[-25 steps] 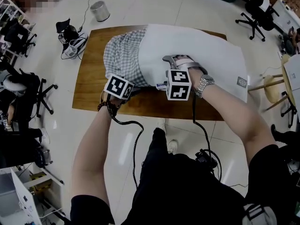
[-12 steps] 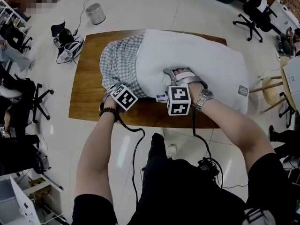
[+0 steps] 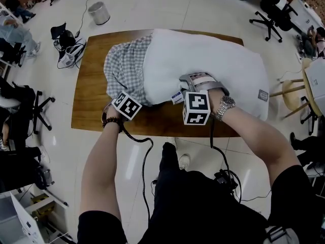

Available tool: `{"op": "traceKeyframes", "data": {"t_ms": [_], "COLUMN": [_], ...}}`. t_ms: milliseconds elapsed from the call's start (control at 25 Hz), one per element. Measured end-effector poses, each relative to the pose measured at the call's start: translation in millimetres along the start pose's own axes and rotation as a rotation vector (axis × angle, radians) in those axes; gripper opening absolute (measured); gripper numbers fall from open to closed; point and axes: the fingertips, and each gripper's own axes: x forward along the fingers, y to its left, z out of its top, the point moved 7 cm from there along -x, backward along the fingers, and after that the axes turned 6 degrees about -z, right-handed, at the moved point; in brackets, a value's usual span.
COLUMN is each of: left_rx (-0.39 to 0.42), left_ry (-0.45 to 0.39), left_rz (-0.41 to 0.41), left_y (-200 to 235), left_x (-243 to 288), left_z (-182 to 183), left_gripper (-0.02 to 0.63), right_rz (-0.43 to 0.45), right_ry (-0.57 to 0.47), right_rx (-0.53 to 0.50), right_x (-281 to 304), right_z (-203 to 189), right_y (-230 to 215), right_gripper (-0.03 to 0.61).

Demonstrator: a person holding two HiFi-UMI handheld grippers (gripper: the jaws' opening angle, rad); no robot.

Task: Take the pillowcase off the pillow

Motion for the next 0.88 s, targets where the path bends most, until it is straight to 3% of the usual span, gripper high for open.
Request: {"op": "traceKeyframes", "data": {"t_ms": [160,400,600,640,720,760,840,880], "left_rx": [-0.078,-0.206,-0.330,-0.317,-0.296,-0.328,-0.452,-0.465], "left_ry": [0.027,0.070,0.076,0.057,0.014,0.011,0.049,0.036], "left_rz": [0.045,0.092,0.013,0.047,0.121,0.105,-0.005,-0.001], "left_y": [11,14,-19,-22,-23,-32,-62,-66], "left_x": [-13,-35,-45,-46,-49,-54,-71,-78], "left_z": [-23,-74,-100,-102,-105,-107,-114,-114], "left_gripper": [0.020,0.018,0.021,0.032,0.121,0.160,0.208,0.218], "right_rz": [-0.018,-0.027,-0.048,-0.051,-0.052,-0.048,-0.037,-0.035], "right_ry": [0.006,0.032,0.033,0.024,-0.010,-0.028,-0.050,-0.054], "right_rx": [0.031,0.048,0.020,0.020,0.048,0.073,0.120,0.136], "right_x": [-16,-37,-50,-53,-61,-67,-80,-87], "right_z": [-16,-40,-54,-56,-56,-55,-54,-56], "right_y": [-3,12,27,32,39,40,39,39], "right_gripper": [0.089,0.083,0.111,0.139,0.217,0.254,0.272,0.273]}}
